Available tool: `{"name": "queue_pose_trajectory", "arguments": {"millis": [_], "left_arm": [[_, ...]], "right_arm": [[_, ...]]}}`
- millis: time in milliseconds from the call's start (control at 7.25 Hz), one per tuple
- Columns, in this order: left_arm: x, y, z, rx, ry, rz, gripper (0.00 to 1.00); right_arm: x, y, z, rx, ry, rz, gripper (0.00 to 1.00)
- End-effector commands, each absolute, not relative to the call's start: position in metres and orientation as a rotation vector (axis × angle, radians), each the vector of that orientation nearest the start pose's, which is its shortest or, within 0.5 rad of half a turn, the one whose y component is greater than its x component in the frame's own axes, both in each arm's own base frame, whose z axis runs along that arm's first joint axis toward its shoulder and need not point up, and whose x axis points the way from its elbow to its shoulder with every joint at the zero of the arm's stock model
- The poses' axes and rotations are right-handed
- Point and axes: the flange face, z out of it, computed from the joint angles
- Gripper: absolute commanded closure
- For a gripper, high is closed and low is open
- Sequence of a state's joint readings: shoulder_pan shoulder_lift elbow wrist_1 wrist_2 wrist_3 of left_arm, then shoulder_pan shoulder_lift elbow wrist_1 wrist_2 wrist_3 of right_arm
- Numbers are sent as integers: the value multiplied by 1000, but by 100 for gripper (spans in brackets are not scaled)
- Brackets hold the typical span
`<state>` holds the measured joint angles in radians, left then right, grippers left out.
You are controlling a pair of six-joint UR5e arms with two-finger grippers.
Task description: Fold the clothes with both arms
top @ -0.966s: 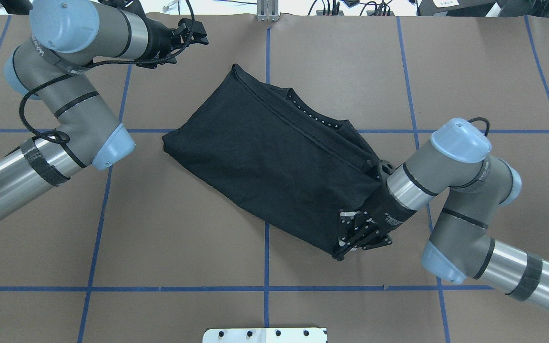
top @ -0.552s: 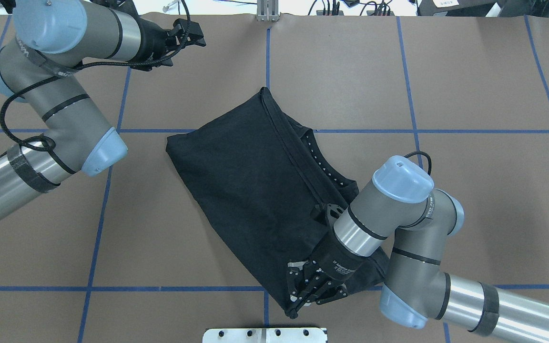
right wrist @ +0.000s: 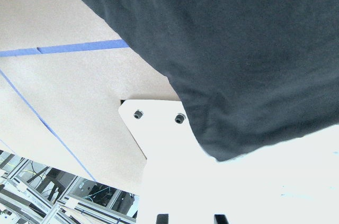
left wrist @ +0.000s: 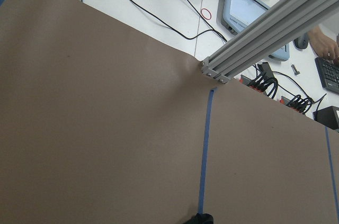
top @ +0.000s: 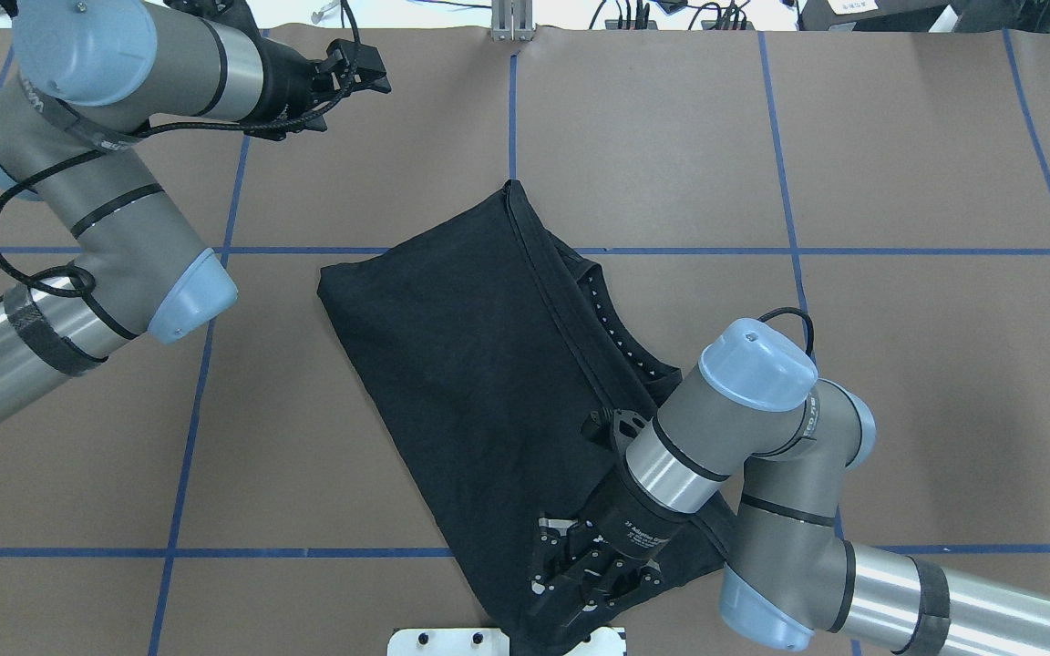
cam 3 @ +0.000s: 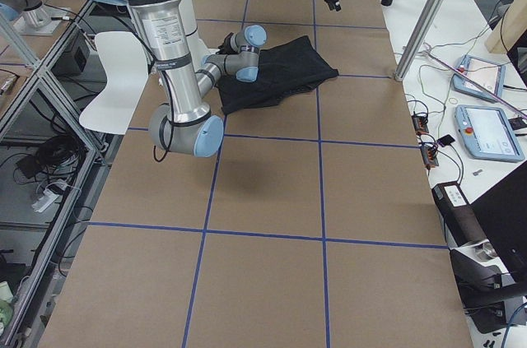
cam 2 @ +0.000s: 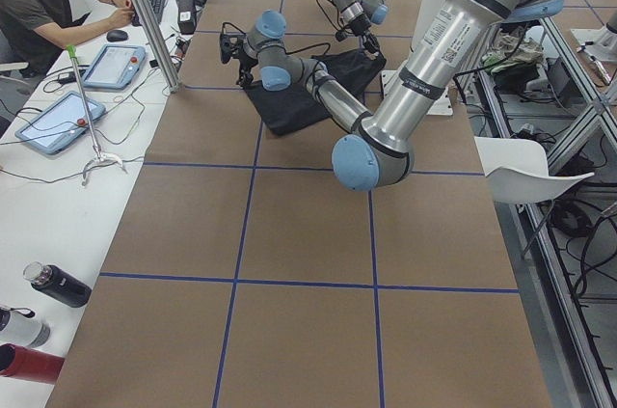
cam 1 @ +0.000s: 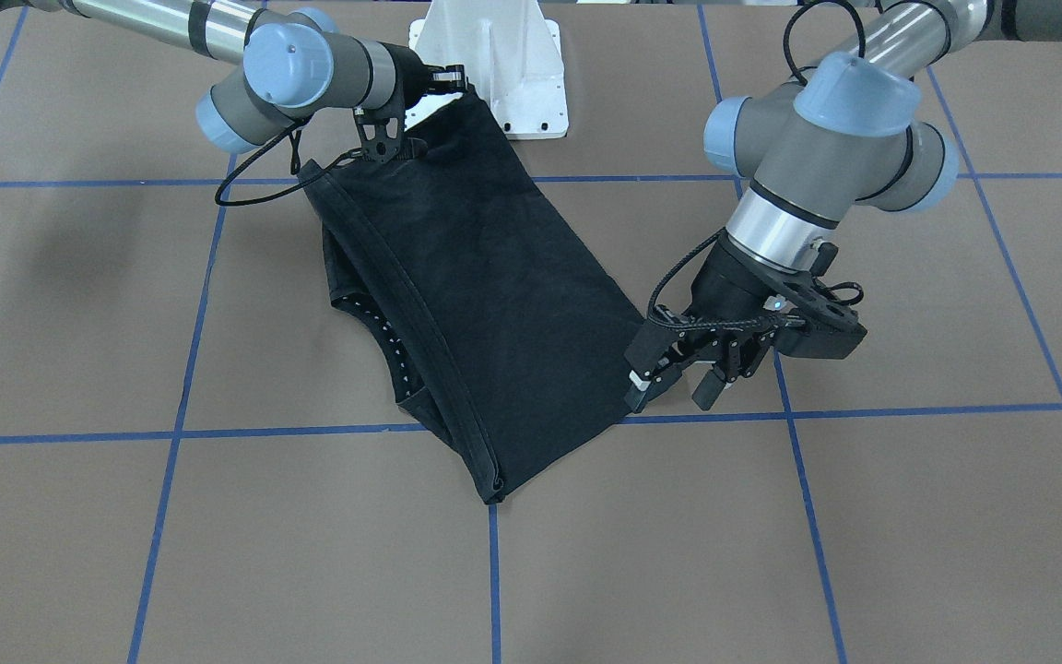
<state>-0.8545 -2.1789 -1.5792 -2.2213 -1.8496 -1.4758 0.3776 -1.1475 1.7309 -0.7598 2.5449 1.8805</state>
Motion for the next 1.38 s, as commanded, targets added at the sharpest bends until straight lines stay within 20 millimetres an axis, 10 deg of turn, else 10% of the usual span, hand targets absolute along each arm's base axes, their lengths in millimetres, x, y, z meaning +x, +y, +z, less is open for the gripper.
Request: {"name": "queue_pose_trajectory", "arguments": {"millis": [0, 552, 1242], "left_arm": [[372, -580, 219, 319, 1254, -445, 2], [406, -541, 306, 185, 1158, -407, 2], [472, -514, 361, 110, 1014, -373, 5]], "right_arm": [[-505, -272, 243, -724, -1287, -101, 0], [-417, -401, 252, -503, -1371, 151, 0], [-395, -441, 252, -315, -1411, 322, 0]]}}
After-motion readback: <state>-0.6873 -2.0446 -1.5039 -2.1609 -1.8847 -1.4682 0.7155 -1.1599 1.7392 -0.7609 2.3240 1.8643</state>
